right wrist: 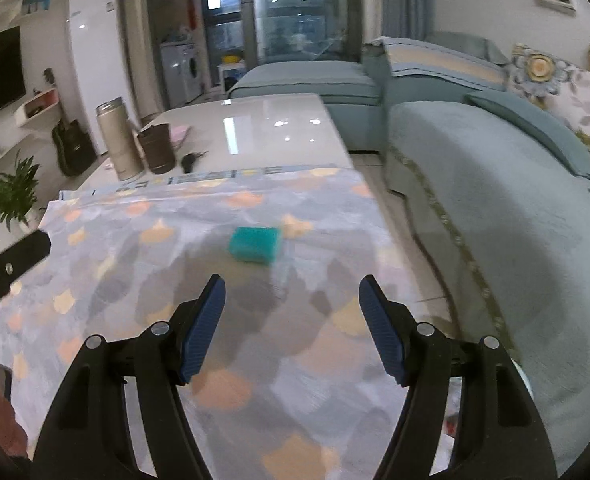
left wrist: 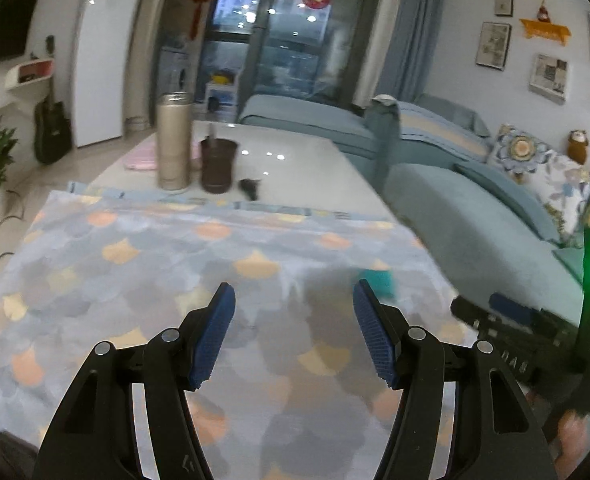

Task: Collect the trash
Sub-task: 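Move both tools back over the coffee table, then grasp the teal packet with the right tool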

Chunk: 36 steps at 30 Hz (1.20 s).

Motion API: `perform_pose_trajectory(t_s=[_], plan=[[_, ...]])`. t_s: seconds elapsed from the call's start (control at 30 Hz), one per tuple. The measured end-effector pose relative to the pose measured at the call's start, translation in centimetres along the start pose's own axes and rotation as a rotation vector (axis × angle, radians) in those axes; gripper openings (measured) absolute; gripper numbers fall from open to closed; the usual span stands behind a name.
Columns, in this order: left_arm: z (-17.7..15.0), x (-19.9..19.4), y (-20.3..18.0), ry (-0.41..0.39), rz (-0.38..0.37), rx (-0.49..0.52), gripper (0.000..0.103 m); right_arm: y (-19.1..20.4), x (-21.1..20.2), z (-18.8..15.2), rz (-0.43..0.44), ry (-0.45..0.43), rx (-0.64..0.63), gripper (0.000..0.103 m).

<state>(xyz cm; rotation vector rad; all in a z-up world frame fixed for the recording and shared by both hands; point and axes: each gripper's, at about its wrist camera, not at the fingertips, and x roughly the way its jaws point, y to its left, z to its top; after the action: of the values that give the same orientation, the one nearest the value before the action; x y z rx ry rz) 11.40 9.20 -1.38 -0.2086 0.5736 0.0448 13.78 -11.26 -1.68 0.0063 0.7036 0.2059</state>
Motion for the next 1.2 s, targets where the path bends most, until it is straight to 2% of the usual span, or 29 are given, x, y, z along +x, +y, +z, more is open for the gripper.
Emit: perform_pose_trajectory(t_s=[0.2, 0.53, 0.7, 0.9, 1.03, 1.2], plan=[[-1.8, 2.3, 1.7, 0.003, 0.051, 0.006, 0.064, 2.7, 4.5, 0.4, 0.022, 0.019, -0.01, 0.065], [-4.5, 4.9, 2.9, 0.06, 0.052, -0.031, 0.064, 2.9, 13.3, 1.2, 0.019, 0.133, 0.053, 0.069], [-4.6, 4.9, 3.4, 0.063, 0.043, -0.068, 0.065, 2.6, 15.1, 2.0, 0.026, 0.154, 0.093, 0.075], [-4.6, 5.0, 3.1, 0.068, 0.043, -0.059, 0.065, 3.3, 16.8, 2.7, 0.009, 0.198, 0.069, 0.075], [-4.6, 4.9, 3.0, 0.062, 0.043, -0.052, 0.065, 3.1, 16.9, 2.6, 0.018, 0.209, 0.082, 0.059], [-4.6, 4.4, 2.3, 0.06, 0.035, -0.041, 0.065, 2.7, 16.2, 2.4, 0.044, 0.186, 0.105, 0.053]])
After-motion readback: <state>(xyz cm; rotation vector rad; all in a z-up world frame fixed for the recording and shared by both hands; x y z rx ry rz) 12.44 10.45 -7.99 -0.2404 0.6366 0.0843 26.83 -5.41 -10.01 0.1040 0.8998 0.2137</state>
